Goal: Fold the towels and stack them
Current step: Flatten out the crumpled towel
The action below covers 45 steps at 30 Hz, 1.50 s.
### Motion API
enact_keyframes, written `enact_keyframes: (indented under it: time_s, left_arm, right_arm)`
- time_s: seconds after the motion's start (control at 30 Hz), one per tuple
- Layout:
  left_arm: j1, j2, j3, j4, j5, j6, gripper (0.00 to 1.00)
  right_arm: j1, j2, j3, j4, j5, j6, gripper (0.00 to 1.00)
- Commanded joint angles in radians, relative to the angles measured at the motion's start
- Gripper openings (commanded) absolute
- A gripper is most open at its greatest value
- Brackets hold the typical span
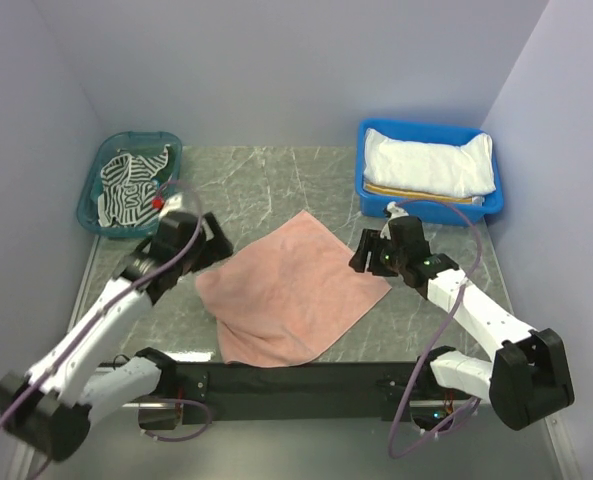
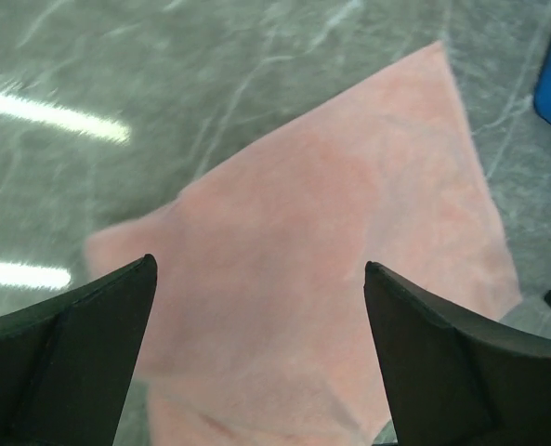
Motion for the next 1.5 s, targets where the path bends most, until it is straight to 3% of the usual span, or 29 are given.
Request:
enact_keyframes:
  time_s: [0.0,0.07,0.33,0.5,0.67,0.87,1.0,1.13,1.27,1.43,1.47]
  left_arm:
    - [-0.001,0.168,0.162,0.087,0.105,0.134,0.99]
    - [-0.015,0.333,0.233,0.134,0.184,0.162,0.97]
    - [-0.099,0.942,0.671,0.211,0.221,0.316,0.96]
    - [-0.125,1.183,0.885,0.200,0.171,0.383,0.94]
    - [-0.145,1.297,0.972,0.197,0.142,0.414,0.91]
    - [-0.165,1.374,0.965,0.219,0.050,0.420,0.85]
    - [-0.167,1.408,0.943,0.228,0.020,0.411,0.75]
    - [-0.167,1.434,0.919,0.223,-0.012,0.394,0.53]
    - [-0.164,1.426,0.855,0.234,-0.064,0.373,0.40]
    - [-0.119,1.371,0.762,0.231,-0.114,0.305,0.15]
    - [-0.107,1.357,0.723,0.230,-0.119,0.293,0.13]
  right_arm:
    - [-0.011,0.014,-0.016,-0.018,0.141,0.061,0.69]
    - [-0.027,0.019,-0.032,-0.032,0.156,0.082,0.66]
    - [-0.135,-0.003,-0.093,-0.071,0.267,0.181,0.65]
    - [-0.137,0.005,-0.087,-0.116,0.275,0.172,0.65]
    - [-0.136,0.051,-0.098,-0.134,0.256,0.171,0.64]
    - [-0.116,0.095,-0.125,-0.122,0.232,0.191,0.64]
    - [-0.090,0.161,-0.115,-0.130,0.227,0.190,0.63]
    - [-0.047,0.215,-0.107,-0.121,0.258,0.191,0.60]
    - [0.004,0.273,-0.067,-0.128,0.307,0.187,0.44]
    - [0.039,0.368,0.029,-0.128,0.339,0.159,0.09]
    - [0.041,0.379,0.043,-0.122,0.333,0.143,0.03]
